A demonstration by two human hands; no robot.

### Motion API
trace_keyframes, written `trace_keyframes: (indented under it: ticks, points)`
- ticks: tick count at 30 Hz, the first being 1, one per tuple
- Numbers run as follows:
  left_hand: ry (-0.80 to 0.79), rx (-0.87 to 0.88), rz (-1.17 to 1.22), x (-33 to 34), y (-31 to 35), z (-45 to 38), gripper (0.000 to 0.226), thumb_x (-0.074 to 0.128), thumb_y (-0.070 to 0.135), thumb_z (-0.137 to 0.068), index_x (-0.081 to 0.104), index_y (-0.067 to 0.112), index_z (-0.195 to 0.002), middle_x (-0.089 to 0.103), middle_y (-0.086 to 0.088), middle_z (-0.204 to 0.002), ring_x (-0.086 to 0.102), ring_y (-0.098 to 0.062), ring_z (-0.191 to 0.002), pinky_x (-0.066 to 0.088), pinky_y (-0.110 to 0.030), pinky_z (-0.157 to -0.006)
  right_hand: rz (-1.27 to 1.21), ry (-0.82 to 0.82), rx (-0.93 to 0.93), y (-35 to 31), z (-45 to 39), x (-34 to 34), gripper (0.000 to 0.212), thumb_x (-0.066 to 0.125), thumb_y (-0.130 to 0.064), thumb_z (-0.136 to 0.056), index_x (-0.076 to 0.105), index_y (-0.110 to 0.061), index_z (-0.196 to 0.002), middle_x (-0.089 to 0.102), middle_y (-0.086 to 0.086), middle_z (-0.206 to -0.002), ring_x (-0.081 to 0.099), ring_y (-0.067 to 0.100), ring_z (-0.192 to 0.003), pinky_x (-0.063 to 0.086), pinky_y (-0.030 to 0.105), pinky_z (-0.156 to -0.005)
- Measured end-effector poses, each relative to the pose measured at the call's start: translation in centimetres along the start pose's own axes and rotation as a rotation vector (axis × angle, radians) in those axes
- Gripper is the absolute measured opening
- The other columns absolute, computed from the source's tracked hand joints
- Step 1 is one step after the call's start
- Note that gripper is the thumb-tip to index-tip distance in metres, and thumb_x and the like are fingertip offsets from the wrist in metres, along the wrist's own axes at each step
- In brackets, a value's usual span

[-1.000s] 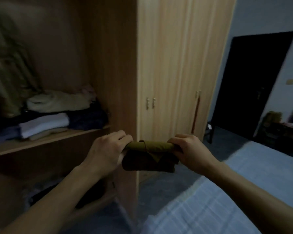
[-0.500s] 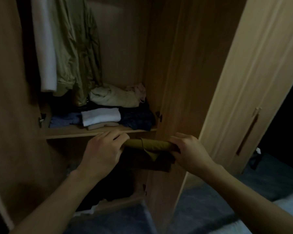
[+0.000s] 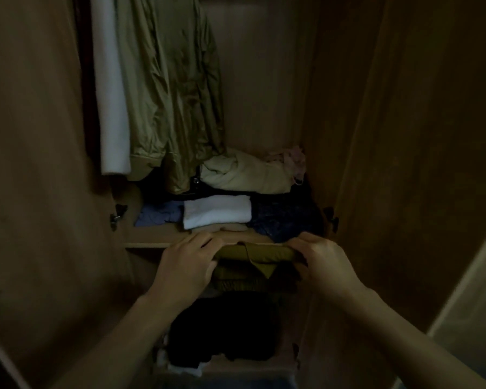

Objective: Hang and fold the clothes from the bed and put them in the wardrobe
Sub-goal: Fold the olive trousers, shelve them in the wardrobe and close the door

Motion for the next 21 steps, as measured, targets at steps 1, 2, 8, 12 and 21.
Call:
trace_keyframes:
  ticks: [1, 2, 8, 12, 21]
  points:
    - [-0.001, -0.013, -0.016, 0.4, -0.7, -0.6, 0.060, 0.096, 0.008, -0.050, 0.069, 0.016, -0.103, 0.069, -0.003, -0.096, 0.069, -0.025, -0.078, 0.054, -0.029, -0.057, -0.016, 0.003, -0.005, 0.5, -1.1, 0.7, 0.034, 0.069, -0.013, -0.079, 0.065, -0.025, -0.111, 0.059, -0.005, -0.095, 0.060, 0.018, -0.079, 0.053, 0.039, -0.059]
    - [0.002, -0.022, -0.030, 0.7, -1.4, -1.0, 0.059, 0.097, 0.009, -0.050, 0.069, 0.017, -0.102, 0.069, -0.003, -0.095, 0.068, -0.024, -0.077, 0.052, -0.028, -0.056, -0.033, 0.005, -0.009, 0.9, -2.1, 1.4, 0.035, 0.070, -0.012, -0.079, 0.066, -0.026, -0.111, 0.059, -0.005, -0.095, 0.060, 0.018, -0.079, 0.052, 0.038, -0.058]
    - [-0.041, -0.014, -0.063, 5.1, -7.3, -3.8, 0.059, 0.096, 0.007, -0.047, 0.066, 0.018, -0.096, 0.065, -0.001, -0.089, 0.064, -0.022, -0.071, 0.050, -0.026, -0.048, -0.051, -0.017, -0.059, 2.8, -8.6, 6.4, 0.040, 0.073, -0.008, -0.076, 0.067, -0.025, -0.112, 0.061, -0.004, -0.099, 0.058, 0.017, -0.089, 0.054, 0.034, -0.062]
    - [-0.016, 0.021, -0.077, 8.5, -12.2, -6.5, 0.062, 0.091, -0.001, -0.049, 0.065, 0.014, -0.104, 0.067, -0.006, -0.092, 0.066, -0.028, -0.074, 0.055, -0.035, -0.049, -0.011, -0.004, -0.052, 4.0, -13.5, 9.3, 0.038, 0.073, -0.007, -0.078, 0.068, -0.021, -0.113, 0.064, 0.001, -0.105, 0.060, 0.022, -0.095, 0.055, 0.039, -0.066]
    - [-0.048, 0.057, 0.196, 12.8, -22.0, -13.5, 0.021, 0.057, 0.018, -0.074, 0.063, 0.019, -0.094, 0.062, 0.001, -0.096, 0.062, -0.022, -0.088, 0.054, -0.039, -0.065, -0.029, -0.080, -0.063, 8.0, -22.6, 12.7, 0.028, 0.067, -0.009, -0.085, 0.071, -0.019, -0.111, 0.065, 0.000, -0.101, 0.061, 0.016, -0.089, 0.053, 0.035, -0.067]
Point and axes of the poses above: each hand's wrist, its own z-axis away from the middle knuckle, its own x-axis out of the palm, y = z × x, the point moved 4 cm from there along -z, towards the middle knuckle
